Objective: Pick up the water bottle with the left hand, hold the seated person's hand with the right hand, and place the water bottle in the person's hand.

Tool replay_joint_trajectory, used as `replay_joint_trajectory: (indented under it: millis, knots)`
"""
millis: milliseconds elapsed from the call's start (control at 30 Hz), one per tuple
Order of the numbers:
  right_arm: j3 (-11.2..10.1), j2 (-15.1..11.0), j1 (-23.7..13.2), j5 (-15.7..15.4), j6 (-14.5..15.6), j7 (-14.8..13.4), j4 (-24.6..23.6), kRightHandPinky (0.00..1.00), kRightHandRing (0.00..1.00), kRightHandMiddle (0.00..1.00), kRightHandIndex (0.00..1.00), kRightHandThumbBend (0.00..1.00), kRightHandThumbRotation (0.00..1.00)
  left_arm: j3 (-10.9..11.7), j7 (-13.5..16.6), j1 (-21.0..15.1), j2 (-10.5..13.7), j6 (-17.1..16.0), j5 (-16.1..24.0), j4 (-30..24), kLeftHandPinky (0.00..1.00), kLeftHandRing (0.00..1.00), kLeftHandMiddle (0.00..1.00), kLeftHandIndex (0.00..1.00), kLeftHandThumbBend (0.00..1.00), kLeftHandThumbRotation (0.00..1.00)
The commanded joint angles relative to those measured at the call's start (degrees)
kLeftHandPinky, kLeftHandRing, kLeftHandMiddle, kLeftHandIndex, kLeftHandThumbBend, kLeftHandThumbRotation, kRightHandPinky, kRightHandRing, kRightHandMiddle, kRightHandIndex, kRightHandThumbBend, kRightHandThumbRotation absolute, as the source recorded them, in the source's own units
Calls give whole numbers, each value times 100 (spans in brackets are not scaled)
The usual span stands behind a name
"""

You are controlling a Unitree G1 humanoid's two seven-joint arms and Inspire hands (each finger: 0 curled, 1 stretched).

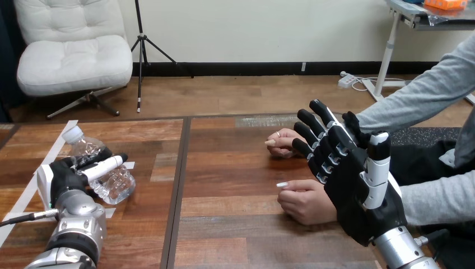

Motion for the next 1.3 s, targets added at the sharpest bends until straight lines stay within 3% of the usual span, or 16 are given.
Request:
replay_joint_trajectory:
  millis: [0,567,1000,1100,1267]
  knots:
    - [-84,14,-151,92,-125,14,-287,100,99,98,100,100,100,46,-16,-328,31,-206,-36,-52,33,38,42,45,73,0]
    - [-98,23,-169,99,-117,11,-255,100,99,98,100,100,100,0,17,-275,22,-310,-43,-73,33,38,43,45,75,0]
    - [-102,27,-179,100,-161,46,-210,100,98,98,100,100,100,-263,338,-154,-1,-669,273,-98,38,45,49,46,78,0]
    - [-104,29,-179,100,-162,45,-204,100,99,98,100,100,100,-313,449,-136,-13,-710,362,-94,36,44,48,46,79,0]
    - [-110,36,-183,115,-147,39,-199,100,99,98,100,100,100,-396,610,-84,-24,-860,483,-82,25,31,37,47,81,0]
